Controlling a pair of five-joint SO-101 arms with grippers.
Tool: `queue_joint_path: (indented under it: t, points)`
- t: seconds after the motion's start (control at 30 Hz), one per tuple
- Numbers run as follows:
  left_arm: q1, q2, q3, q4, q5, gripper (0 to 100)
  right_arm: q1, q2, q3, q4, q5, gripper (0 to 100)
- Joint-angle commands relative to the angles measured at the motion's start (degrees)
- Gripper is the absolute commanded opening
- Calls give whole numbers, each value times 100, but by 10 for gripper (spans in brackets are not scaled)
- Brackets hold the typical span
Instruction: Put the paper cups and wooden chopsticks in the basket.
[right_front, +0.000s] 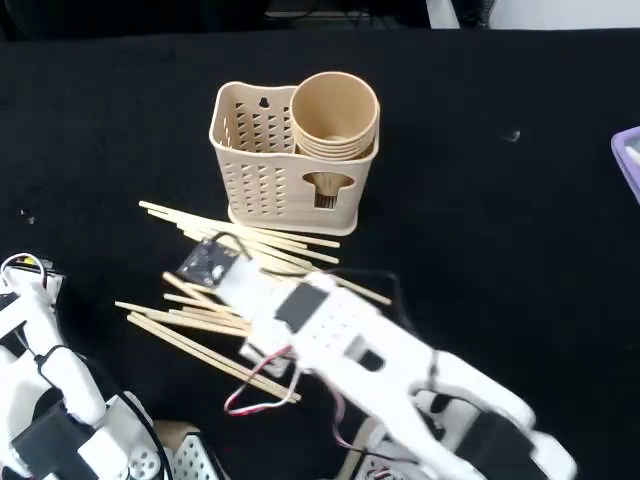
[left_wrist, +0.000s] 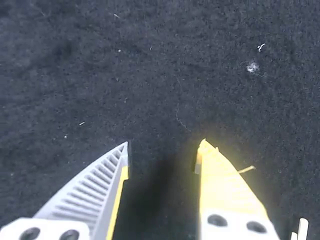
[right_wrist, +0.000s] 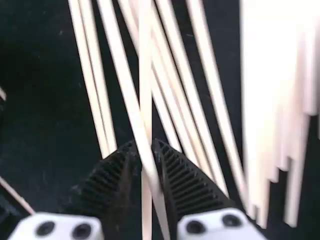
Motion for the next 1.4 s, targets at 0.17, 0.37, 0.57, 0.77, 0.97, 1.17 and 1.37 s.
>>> queue_joint_path:
  t: [0.17, 0.37, 0.57, 0.77, 0.97, 1.17, 1.37]
  points:
    - [-13, -132, -286, -97, 44, 220, 1099, -1560, 892, 62, 756, 11]
    - [-13, -132, -268, -97, 44, 220, 1081, -1560, 2079, -1090, 756, 64]
    - [-4, -132, -286, -97, 44, 220, 554, -1560, 1842, -888, 712, 238]
    - [-4, -132, -268, -97, 44, 220, -9, -1323, 1587, -1670, 360, 212]
    - [-4, -132, -286, -97, 44, 220, -440, 171, 857, -2119, -35, 212]
    - [-13, -132, -259, -97, 35, 220, -897, 1244, -268, -1284, -18, 212]
    - [-13, -132, -268, -97, 35, 220, -1345, 1376, -338, -1371, -26, 211]
